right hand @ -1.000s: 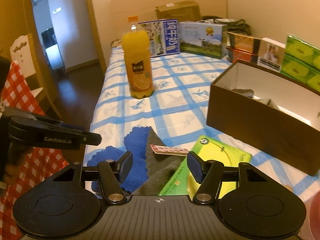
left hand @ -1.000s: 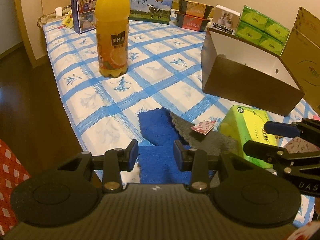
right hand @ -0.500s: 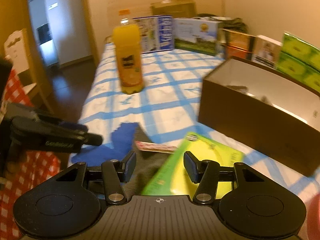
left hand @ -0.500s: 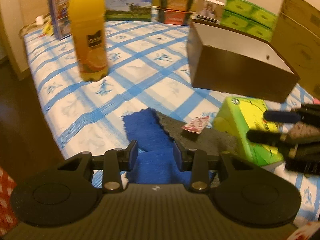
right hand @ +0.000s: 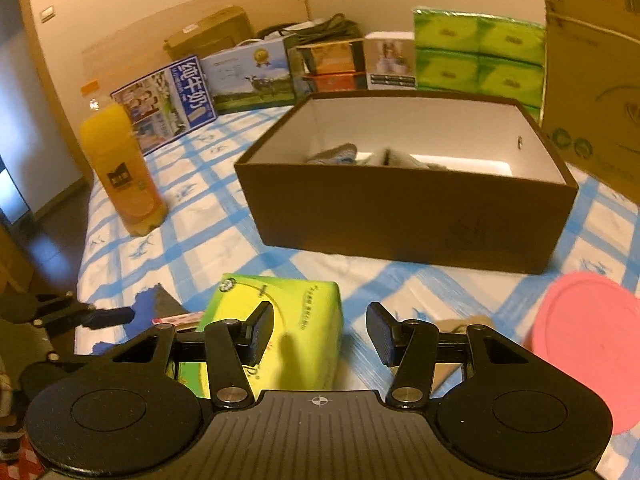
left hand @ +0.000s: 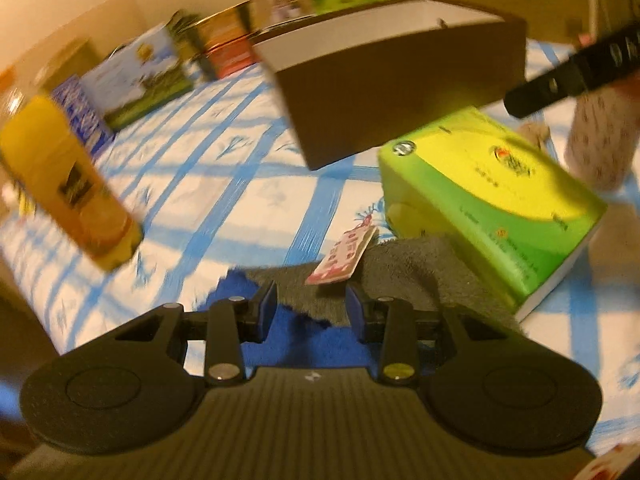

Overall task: Organize soft objects
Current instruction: 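Grasp the small white tag on the grey cloth with the left tool, then grasp the blue fuzzy towel with the right tool while the left tool holds the tag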

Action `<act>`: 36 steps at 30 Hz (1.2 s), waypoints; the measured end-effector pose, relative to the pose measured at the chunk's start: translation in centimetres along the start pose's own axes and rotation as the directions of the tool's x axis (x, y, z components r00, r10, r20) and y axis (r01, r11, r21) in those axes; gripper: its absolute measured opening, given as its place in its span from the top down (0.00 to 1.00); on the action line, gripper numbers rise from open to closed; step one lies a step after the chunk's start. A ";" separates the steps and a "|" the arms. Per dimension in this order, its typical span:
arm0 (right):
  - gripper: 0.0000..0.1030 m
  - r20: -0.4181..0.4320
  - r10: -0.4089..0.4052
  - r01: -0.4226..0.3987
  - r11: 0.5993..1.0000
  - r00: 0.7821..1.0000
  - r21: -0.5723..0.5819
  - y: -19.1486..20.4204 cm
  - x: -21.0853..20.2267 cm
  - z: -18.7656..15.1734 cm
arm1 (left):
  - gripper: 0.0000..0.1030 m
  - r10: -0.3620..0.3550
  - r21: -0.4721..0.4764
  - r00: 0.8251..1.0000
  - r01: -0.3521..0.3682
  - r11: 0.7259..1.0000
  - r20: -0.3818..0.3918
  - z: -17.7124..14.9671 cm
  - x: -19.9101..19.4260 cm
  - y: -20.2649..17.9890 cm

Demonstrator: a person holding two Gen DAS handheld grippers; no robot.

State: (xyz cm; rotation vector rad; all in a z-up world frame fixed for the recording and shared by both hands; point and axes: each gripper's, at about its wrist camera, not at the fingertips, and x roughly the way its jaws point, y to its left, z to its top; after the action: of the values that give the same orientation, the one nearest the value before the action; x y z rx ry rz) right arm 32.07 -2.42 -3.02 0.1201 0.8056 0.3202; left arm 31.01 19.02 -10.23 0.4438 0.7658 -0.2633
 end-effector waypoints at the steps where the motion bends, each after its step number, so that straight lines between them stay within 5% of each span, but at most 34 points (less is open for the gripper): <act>1: 0.49 -0.001 0.000 0.000 1.000 1.000 0.000 -0.1 -0.1 -0.1 | 0.67 -0.004 0.029 1.000 0.003 1.000 0.009 0.0 0.2 -0.3; 7: 0.49 -0.017 0.003 -0.003 1.000 1.000 0.011 -0.4 0.5 -0.4 | 0.70 -0.020 0.175 0.999 0.013 0.985 0.039 0.1 2.0 -1.4; 11: 0.49 -0.025 0.004 -0.003 1.000 1.000 0.011 -0.5 0.8 -0.7 | 0.94 -0.039 0.205 0.999 0.032 0.978 0.030 0.0 2.9 -1.2; 13: 0.49 -0.028 0.006 -0.005 1.000 1.000 0.012 -0.5 0.9 -0.7 | 0.97 -0.044 0.188 0.999 0.038 0.982 0.030 -0.3 2.9 -0.9; 22: 0.49 -0.005 0.045 -0.045 0.999 0.999 -0.011 0.8 0.0 -0.7 | 0.98 -0.029 -0.127 0.994 0.043 0.991 0.109 -0.6 -1.4 2.8; 29: 0.49 0.011 0.173 -0.171 0.978 0.985 -0.116 4.8 -0.3 -0.6 | 0.98 0.079 -0.330 0.991 -0.040 0.943 0.108 -2.8 -6.5 5.9; 36: 0.48 -0.104 0.341 -0.356 0.894 0.934 -0.271 11.3 1.9 -1.8 | 0.98 0.144 -0.442 0.987 -0.099 0.892 0.071 -5.5 -9.6 8.1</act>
State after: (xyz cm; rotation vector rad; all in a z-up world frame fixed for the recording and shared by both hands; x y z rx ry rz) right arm 29.35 8.87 -3.02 -0.0173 0.7817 0.7807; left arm 24.14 29.41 -4.54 0.0490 0.6688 0.0092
